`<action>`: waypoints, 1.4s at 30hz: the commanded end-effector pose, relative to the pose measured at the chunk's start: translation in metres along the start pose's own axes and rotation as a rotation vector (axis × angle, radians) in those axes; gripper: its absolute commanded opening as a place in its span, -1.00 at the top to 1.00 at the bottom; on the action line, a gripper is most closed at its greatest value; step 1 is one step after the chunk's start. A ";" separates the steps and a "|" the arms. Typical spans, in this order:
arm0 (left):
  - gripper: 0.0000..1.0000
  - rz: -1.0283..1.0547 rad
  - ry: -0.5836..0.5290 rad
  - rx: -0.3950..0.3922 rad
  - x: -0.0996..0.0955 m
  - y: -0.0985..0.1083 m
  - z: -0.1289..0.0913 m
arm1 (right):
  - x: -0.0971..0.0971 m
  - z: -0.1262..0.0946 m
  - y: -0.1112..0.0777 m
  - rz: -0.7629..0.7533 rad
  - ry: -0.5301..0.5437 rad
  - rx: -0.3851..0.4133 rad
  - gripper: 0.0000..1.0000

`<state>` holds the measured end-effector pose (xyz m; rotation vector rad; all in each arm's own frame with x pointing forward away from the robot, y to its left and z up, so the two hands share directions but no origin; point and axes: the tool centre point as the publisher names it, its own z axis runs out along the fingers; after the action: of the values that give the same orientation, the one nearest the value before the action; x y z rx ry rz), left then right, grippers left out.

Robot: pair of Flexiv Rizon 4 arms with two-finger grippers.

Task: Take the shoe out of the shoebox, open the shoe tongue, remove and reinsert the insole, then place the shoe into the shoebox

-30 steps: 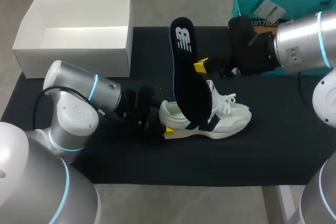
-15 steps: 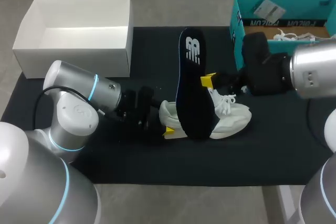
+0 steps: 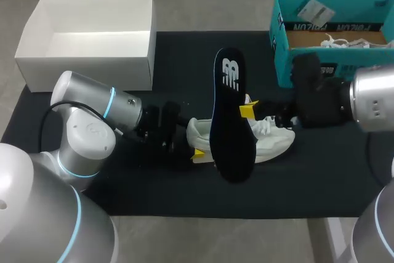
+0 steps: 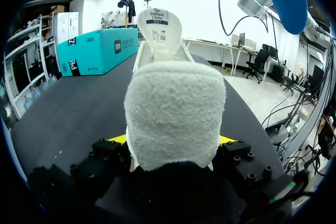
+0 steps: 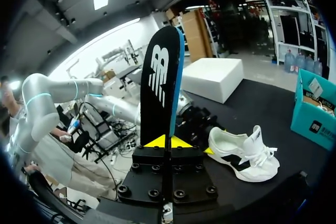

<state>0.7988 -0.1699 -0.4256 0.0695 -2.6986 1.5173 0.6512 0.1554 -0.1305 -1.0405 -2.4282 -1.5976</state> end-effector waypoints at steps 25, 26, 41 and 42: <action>1.00 -0.001 0.000 -0.004 0.000 0.000 0.001 | 0.022 -0.042 -0.001 0.028 0.067 0.018 1.00; 1.00 -0.001 0.000 -0.004 0.000 0.000 0.001 | 0.024 -0.044 -0.001 0.029 0.074 0.014 1.00; 1.00 -0.001 0.000 -0.004 0.000 0.000 0.001 | 0.038 -0.046 -0.004 0.031 0.066 0.045 1.00; 1.00 -0.001 0.000 -0.004 0.000 0.000 0.001 | 0.038 -0.046 -0.004 0.031 0.066 0.045 1.00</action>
<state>0.7988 -0.1699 -0.4256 0.0695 -2.6986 1.5174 0.6140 0.1357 -0.0966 -0.9851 -2.3812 -1.5236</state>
